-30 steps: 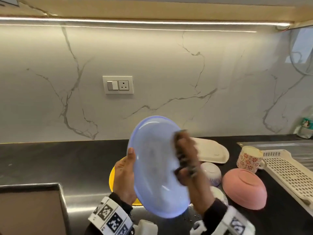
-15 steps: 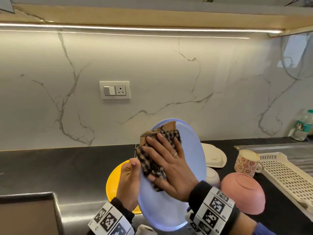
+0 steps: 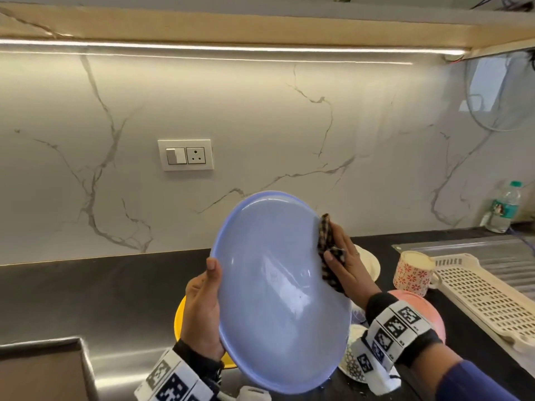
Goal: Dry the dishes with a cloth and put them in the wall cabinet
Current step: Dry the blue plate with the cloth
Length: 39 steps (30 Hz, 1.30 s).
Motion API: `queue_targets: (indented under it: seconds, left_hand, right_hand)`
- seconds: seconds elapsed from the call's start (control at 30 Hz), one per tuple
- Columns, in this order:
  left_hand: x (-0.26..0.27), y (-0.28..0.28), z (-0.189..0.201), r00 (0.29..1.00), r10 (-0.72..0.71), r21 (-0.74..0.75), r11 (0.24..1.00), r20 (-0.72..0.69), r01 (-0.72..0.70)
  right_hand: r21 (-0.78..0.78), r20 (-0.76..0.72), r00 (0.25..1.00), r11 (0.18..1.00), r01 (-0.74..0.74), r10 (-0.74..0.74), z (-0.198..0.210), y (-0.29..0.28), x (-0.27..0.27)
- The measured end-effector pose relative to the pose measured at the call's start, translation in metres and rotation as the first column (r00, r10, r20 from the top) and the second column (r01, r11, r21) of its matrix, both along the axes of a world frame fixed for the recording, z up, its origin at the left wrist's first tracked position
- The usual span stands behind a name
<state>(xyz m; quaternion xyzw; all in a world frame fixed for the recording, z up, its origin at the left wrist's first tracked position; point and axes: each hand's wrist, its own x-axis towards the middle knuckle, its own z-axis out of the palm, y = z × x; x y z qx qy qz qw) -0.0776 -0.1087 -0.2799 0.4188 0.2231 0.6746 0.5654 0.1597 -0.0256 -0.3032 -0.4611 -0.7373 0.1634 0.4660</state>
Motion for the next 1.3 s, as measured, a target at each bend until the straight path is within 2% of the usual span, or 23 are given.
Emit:
queue_targets:
  seconds: [0.13, 0.27, 0.37, 0.43, 0.53, 0.67, 0.77, 0.87, 0.97, 1.07, 1.17, 1.23, 1.3]
  left_hand:
    - [0.002, 0.001, -0.007, 1.0, 0.015, -0.06, 0.998, 0.02, -0.013]
    - [-0.002, 0.011, -0.009, 0.986, 0.084, -0.168, 0.984, 0.142, -0.06]
    - [0.0, 0.015, -0.009, 0.979, 0.127, -0.208, 0.974, 0.159, -0.092]
    - [0.001, 0.015, -0.009, 0.983, 0.118, -0.213, 0.973, 0.143, -0.086]
    - [0.0, 0.016, -0.007, 0.982, 0.137, -0.247, 0.964, 0.128, -0.102]
    - [-0.001, 0.022, -0.01, 0.961, 0.255, -0.303, 0.929, 0.107, -0.213]
    - [0.004, 0.021, -0.012, 0.972, 0.235, -0.318, 0.924, 0.029, -0.214]
    - [0.01, 0.011, -0.009, 0.959, 0.229, -0.282, 0.921, -0.168, -0.269]
    - [0.011, 0.004, 0.0, 0.964, 0.194, -0.177, 0.958, -0.181, -0.226]
    - [0.006, 0.008, 0.005, 0.969, 0.158, -0.069, 0.982, -0.189, -0.173]
    - [0.007, 0.008, 0.006, 0.945, 0.204, -0.002, 0.977, -0.255, -0.211]
    - [0.008, 0.003, 0.004, 0.94, 0.186, 0.038, 0.983, -0.286, -0.182]
    - [0.006, -0.001, 0.003, 0.947, 0.145, 0.052, 0.989, -0.286, -0.136]
  right_hand:
    - [0.014, -0.192, 0.981, 1.0, -0.028, 0.03, -0.029, -0.021, 0.003]
    - [-0.01, -0.486, 0.874, 1.0, -0.026, 0.018, -0.054, -0.06, -0.021]
    - [0.026, -0.535, 0.844, 0.999, 0.029, -0.011, -0.075, -0.077, -0.043]
    - [0.053, -0.458, 0.887, 0.995, 0.089, -0.055, -0.081, -0.083, -0.05]
    - [0.17, -0.256, 0.964, 0.978, 0.12, -0.074, -0.081, -0.092, -0.061]
    - [0.294, 0.057, 0.995, 0.954, 0.065, -0.086, -0.077, -0.106, -0.078]
    - [0.36, 0.378, 0.925, 0.926, -0.115, -0.032, -0.066, -0.111, -0.094]
    - [0.358, 0.541, 0.841, 0.904, -0.232, 0.002, -0.046, -0.098, -0.102]
    - [0.366, 0.592, 0.805, 0.877, -0.311, 0.039, -0.034, -0.079, -0.097]
    - [0.418, 0.575, 0.818, 0.854, -0.31, 0.016, -0.02, -0.066, -0.094]
    - [0.402, 0.423, 0.905, 0.885, -0.234, 0.047, -0.001, -0.049, -0.092]
    - [0.325, 0.271, 0.962, 0.936, -0.133, 0.043, 0.011, -0.031, -0.083]
    - [0.27, 0.173, 0.985, 0.962, -0.032, -0.016, 0.014, -0.012, -0.066]
